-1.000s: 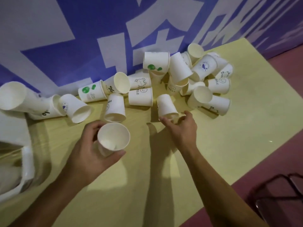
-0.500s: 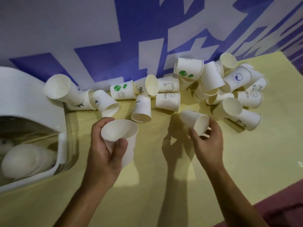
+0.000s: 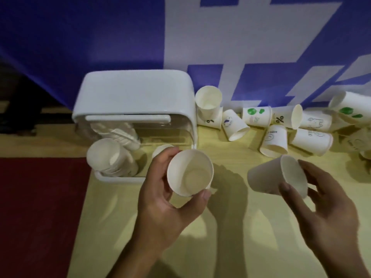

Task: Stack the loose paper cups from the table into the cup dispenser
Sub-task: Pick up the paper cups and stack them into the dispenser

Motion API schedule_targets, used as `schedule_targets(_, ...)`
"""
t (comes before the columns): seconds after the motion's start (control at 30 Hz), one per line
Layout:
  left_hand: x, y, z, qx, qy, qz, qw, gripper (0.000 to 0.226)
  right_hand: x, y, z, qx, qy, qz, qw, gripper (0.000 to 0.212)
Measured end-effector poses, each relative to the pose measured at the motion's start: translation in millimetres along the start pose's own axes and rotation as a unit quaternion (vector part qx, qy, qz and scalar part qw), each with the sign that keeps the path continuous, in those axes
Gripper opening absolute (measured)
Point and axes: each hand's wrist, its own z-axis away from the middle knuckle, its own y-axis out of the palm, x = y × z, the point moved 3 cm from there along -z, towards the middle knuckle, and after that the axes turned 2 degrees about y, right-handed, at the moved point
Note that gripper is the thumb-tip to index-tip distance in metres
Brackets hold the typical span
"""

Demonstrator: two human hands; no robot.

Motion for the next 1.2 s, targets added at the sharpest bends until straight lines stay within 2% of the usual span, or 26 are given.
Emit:
schedule_targets(0.17,-3,-50,-17,-0.032,0.050,-0.042,0.997,0.071,26,50,18,0.047,-0.020,0.004,0.999,0.052)
schedule_targets(0.3,12,-67,-31,-0.036,0.028,-0.113,0.993,0.075,33,76,29,0.070,-0.037,0.026,0.997,0.059)
schedule_targets(0.4,25,-68,-37,-0.035,0.018,-0.126,0.991,0.078,35,88,33,0.083,-0.048,0.039,0.995,0.064)
schedule_targets(0.67,43,-59,-48,-0.014,0.008,-0.117,0.993,0.081,37,96,35,0.097,-0.042,0.058,0.993,0.069)
schedule_targets(0.87,63,-57,-47,0.022,-0.006,-0.194,0.981,0.081,34,94,33,0.091,-0.032,0.052,0.994,0.067)
schedule_targets(1.2,86,-56,-46,0.045,-0.079,-0.197,0.976,0.081,34,97,27,0.106,-0.040,0.041,0.993,0.065)
